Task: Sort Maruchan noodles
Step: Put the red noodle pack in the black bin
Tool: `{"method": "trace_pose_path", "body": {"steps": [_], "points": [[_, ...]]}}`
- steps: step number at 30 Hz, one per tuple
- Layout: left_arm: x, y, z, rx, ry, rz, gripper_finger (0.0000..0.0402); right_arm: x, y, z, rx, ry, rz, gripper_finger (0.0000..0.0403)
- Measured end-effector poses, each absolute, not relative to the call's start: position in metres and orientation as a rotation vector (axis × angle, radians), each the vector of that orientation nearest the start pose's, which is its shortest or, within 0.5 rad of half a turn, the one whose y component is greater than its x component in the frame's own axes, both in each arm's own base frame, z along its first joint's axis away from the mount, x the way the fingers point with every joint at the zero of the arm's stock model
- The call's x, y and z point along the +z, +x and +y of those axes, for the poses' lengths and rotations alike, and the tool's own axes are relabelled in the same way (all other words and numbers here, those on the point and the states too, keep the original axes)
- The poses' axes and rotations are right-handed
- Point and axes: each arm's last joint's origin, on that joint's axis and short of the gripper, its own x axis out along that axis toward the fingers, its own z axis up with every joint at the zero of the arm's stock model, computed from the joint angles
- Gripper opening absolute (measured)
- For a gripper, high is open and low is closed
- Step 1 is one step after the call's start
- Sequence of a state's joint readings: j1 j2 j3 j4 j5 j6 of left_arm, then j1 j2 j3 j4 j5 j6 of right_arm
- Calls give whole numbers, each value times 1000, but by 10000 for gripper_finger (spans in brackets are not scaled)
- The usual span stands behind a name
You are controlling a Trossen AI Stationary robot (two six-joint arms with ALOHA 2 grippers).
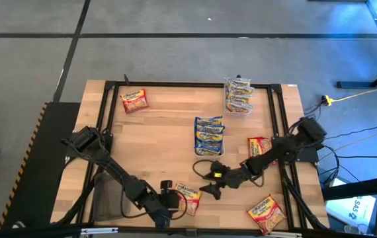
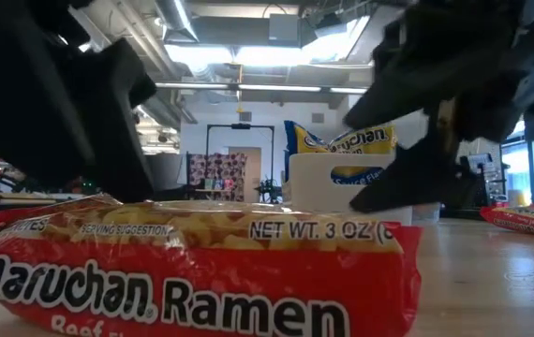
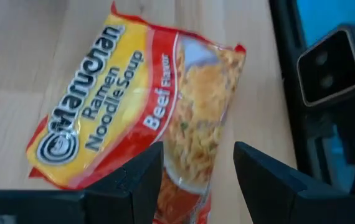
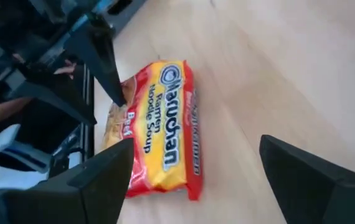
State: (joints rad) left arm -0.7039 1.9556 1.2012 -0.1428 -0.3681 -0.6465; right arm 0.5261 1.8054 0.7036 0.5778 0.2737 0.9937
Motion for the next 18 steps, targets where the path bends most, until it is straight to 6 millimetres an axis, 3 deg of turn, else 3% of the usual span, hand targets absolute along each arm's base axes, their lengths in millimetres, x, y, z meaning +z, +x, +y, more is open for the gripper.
{"method": "trace_pose_path", "body": {"steps": [9, 18], "points": [[140, 309, -244, -37, -151, 827, 191, 100, 323, 167, 29, 844, 645, 315], [130, 315, -245, -49, -162, 822, 191, 100, 349, 182, 130, 914, 702, 315]]}}
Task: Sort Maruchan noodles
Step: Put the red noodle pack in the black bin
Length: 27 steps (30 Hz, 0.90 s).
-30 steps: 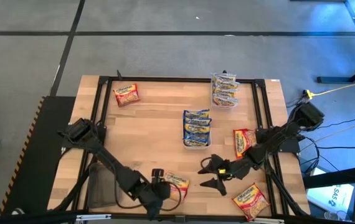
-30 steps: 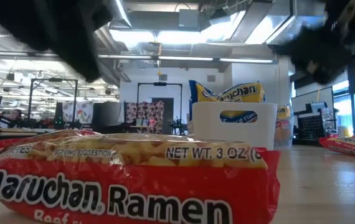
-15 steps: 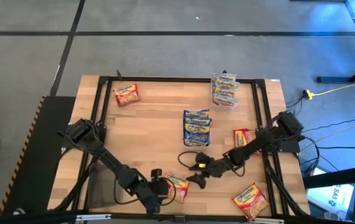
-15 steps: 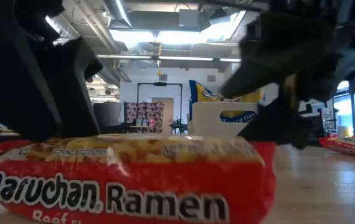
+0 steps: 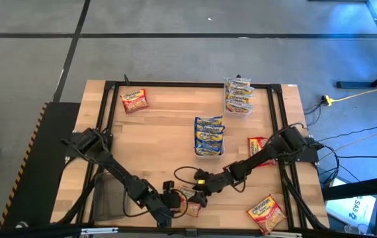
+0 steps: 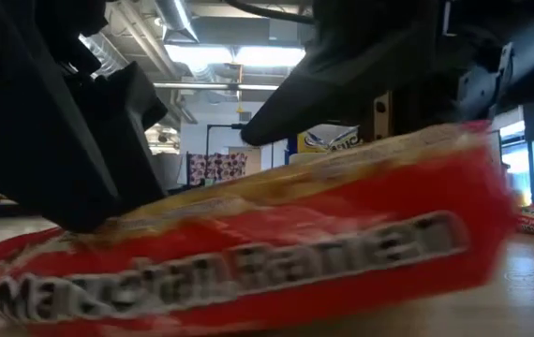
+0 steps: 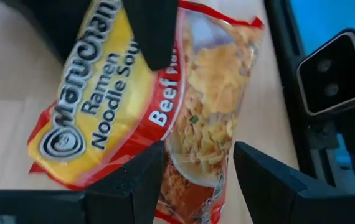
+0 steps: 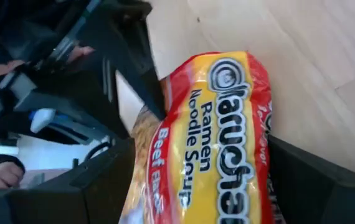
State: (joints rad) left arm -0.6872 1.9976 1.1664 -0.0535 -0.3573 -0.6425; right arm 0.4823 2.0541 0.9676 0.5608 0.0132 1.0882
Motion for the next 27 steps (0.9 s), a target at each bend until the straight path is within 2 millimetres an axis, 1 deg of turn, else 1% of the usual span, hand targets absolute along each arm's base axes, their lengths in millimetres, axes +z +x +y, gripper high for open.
{"method": "trace_pose_path", "body": {"steps": [6, 11, 13, 16, 21, 27], "points": [[130, 316, -246, -38, -160, 795, 191, 104, 356, 187, 142, 894, 749, 315], [130, 317, -245, -16, -154, 774, 191, 105, 357, 187, 139, 890, 754, 314], [130, 317, -245, -9, -153, 769, 191, 105, 357, 187, 139, 890, 755, 307], [131, 317, -244, 2, -135, 758, 191, 105, 356, 187, 139, 888, 754, 282], [133, 318, -243, 30, -122, 734, 191, 105, 356, 188, 142, 882, 753, 221], [142, 316, -239, 44, -115, 732, 191, 106, 357, 189, 171, 836, 738, 156]]}}
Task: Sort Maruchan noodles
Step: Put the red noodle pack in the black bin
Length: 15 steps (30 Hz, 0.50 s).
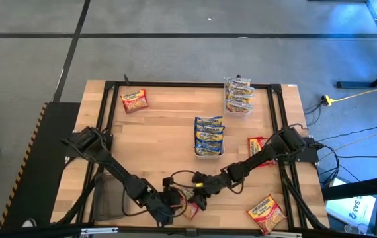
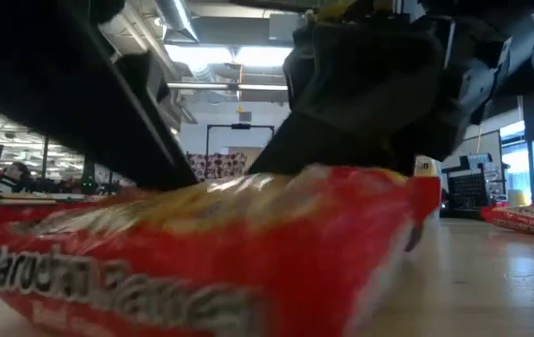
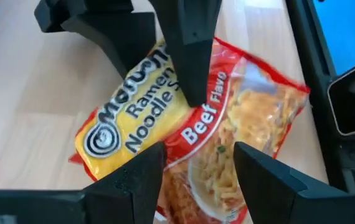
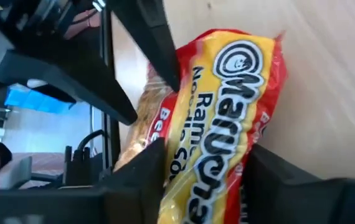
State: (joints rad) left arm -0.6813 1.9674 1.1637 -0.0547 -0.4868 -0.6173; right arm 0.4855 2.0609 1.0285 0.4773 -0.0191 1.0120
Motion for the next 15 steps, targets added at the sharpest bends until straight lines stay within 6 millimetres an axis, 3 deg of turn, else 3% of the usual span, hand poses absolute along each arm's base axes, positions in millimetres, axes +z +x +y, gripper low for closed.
{"method": "trace_pose_path", "body": {"steps": [7, 15], "points": [[177, 300, -233, 2, -164, 781, 191, 112, 358, 190, 234, 705, 694, 108], [218, 285, -225, -45, -229, 760, 191, 125, 358, 189, 303, 466, 626, 101]]}}
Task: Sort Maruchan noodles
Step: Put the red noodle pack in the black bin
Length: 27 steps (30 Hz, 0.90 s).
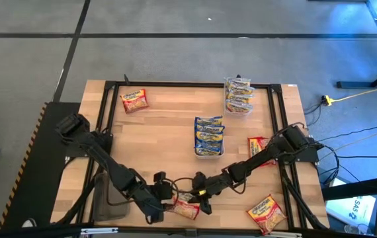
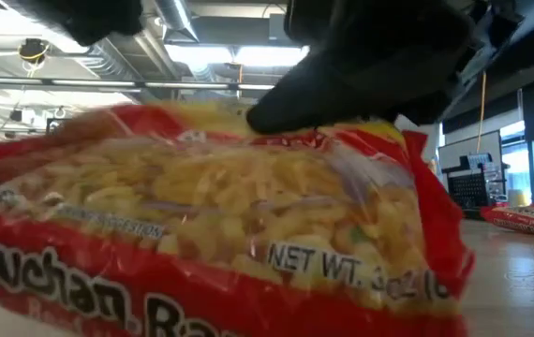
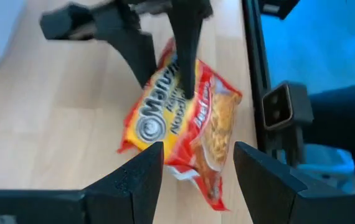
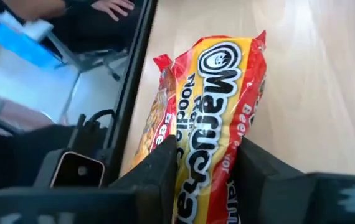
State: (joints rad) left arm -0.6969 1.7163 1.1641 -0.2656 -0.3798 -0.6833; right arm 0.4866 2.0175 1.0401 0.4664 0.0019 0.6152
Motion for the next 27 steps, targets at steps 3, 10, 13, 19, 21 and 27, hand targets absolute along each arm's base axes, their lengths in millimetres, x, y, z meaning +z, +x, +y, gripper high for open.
{"method": "trace_pose_path", "body": {"steps": [3, 10, 13, 19, 21, 27], "points": [[231, 286, -216, -19, -269, 722, 191, 136, 358, 189, 320, 369, 617, 99], [239, 301, -188, 36, -405, 728, 218, 160, 360, 187, 287, 140, 633, 98], [238, 309, -175, 32, -487, 766, 239, 167, 362, 191, 291, 59, 647, 98], [233, 322, -158, 2, -566, 824, 255, 181, 366, 197, 270, -84, 671, 98], [228, 324, -158, -9, -565, 849, 255, 185, 367, 197, 267, -93, 685, 98], [216, 332, -163, -80, -587, 879, 255, 188, 370, 194, 254, -120, 680, 98]]}}
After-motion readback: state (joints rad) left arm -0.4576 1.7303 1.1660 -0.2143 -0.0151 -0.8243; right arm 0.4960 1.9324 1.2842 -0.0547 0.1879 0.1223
